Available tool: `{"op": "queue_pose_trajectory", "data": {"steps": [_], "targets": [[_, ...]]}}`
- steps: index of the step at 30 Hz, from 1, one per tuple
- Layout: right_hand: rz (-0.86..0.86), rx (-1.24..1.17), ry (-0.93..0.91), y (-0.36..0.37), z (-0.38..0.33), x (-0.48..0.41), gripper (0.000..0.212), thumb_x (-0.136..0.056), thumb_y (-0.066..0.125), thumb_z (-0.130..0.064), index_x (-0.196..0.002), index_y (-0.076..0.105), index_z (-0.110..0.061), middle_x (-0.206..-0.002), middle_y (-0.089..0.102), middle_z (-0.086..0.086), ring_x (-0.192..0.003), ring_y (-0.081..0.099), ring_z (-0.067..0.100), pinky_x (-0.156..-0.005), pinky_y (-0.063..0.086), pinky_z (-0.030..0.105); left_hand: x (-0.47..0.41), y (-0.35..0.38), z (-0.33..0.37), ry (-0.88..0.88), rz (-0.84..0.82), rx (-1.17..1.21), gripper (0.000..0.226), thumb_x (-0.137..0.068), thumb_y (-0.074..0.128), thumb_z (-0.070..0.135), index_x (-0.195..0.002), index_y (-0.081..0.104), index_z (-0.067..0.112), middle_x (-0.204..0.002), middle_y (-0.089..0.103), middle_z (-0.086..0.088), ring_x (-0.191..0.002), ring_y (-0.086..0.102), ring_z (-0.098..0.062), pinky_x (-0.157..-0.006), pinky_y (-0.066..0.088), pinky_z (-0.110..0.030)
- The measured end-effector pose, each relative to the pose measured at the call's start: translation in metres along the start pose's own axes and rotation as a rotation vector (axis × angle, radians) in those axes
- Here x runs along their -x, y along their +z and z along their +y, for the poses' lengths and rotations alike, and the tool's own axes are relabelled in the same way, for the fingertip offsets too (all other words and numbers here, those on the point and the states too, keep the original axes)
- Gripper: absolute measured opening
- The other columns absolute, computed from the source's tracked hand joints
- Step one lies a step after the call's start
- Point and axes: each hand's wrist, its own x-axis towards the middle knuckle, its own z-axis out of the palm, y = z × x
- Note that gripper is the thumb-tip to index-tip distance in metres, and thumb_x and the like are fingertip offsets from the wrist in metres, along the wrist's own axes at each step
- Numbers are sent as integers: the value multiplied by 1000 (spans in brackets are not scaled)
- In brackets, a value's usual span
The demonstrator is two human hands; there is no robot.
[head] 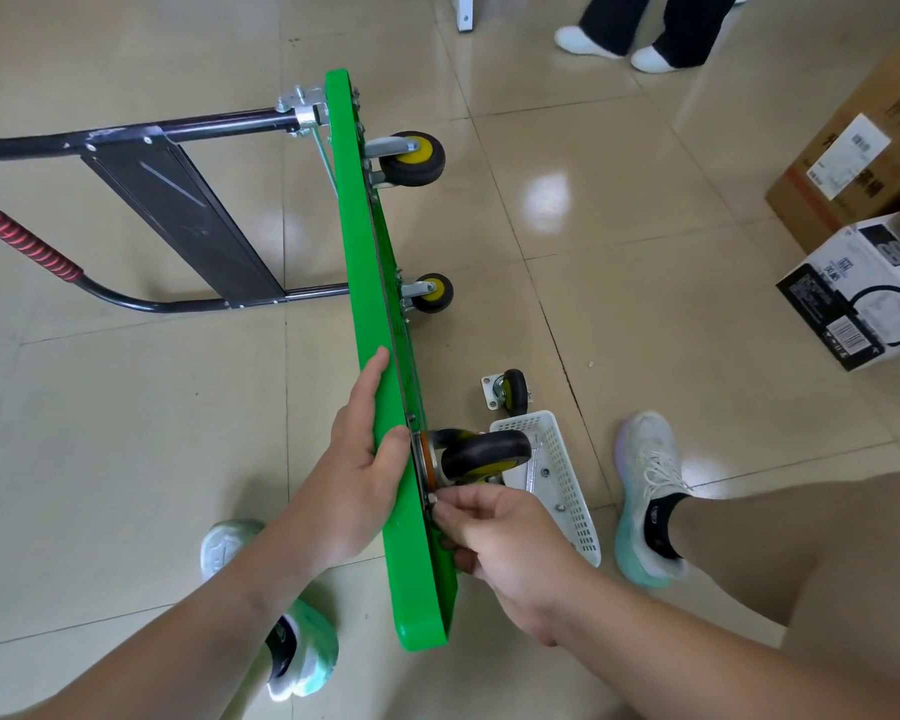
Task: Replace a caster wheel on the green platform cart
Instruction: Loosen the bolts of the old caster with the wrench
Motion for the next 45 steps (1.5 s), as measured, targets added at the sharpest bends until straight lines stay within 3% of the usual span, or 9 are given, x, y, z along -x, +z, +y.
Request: {"op": "queue_pose_trajectory", "data": {"steps": [5,10,14,18,22,26,29,37,45], "targets": [[-2,7,5,0,-1,1,20,-88,74,-36,-99,78,-20,-99,77,5,-93,66,22,-100,53,50,0,0,-1,9,-2,3,68,-94,38,50,-149,3,72,-156,36,13,-141,43,-9,-120,36,-48],[8,-5,-13,1,0,0,11,-89,74,-24,-98,77,-18,-99,78,3,-100,70,24,-99,53,46,-1,0,-3,5,1,6,69,-94,39,49,-148,4,73,-155,37,11,-139,45,-11,-119,37,-50],[-13,18,-6,1,-2,2,24,-83,75,-42,-98,78,-23,-100,77,2,-97,68,23,-99,53,49,-2,0,-3,6,-2,17,69,-94,39,49,-147,4,74,-157,36,12,-141,43,-11,-120,36,-50],[23,25,-31,3,-3,3,8,-92,72,-23,-96,77,-20,-97,77,3,-91,69,17,-81,53,34,-1,0,-2,18,4,11,68,-94,38,47,-144,4,77,-157,33,15,-143,39,-6,-123,33,-47],[51,-3,-37,5,-4,5,9,-92,71,-15,-99,76,-17,-97,78,5,-93,70,20,-82,54,34,-1,1,-1,12,1,20,69,-93,38,47,-146,4,75,-158,32,16,-143,38,-2,-124,31,-45],[13,-17,-8,4,-6,7,19,-89,73,-37,-97,77,-20,-93,77,2,-85,67,19,-89,56,40,-1,0,-1,25,2,22,67,-93,38,47,-143,4,78,-159,32,16,-145,37,-5,-124,31,-46],[63,31,-28,7,-9,9,27,-89,70,-47,-92,77,-21,-86,76,-1,-77,67,21,-80,57,35,-1,1,-1,24,1,21,68,-93,38,48,-146,5,75,-159,33,14,-144,39,-8,-123,32,-47],[96,-6,-36,10,-21,17,4,-89,75,-21,-92,77,-19,-88,78,7,-90,75,29,-84,61,41,-1,1,-1,36,2,7,68,-94,38,46,-144,4,77,-161,30,16,-146,36,-7,-124,31,-46],[215,30,-99,-2,-9,20,13,-85,78,-13,-96,72,-19,-85,77,3,-77,70,16,-69,55,28,-1,0,-2,27,-10,14,68,-94,38,49,-147,4,73,-163,31,14,-146,37,-10,-123,32,-48]]}}
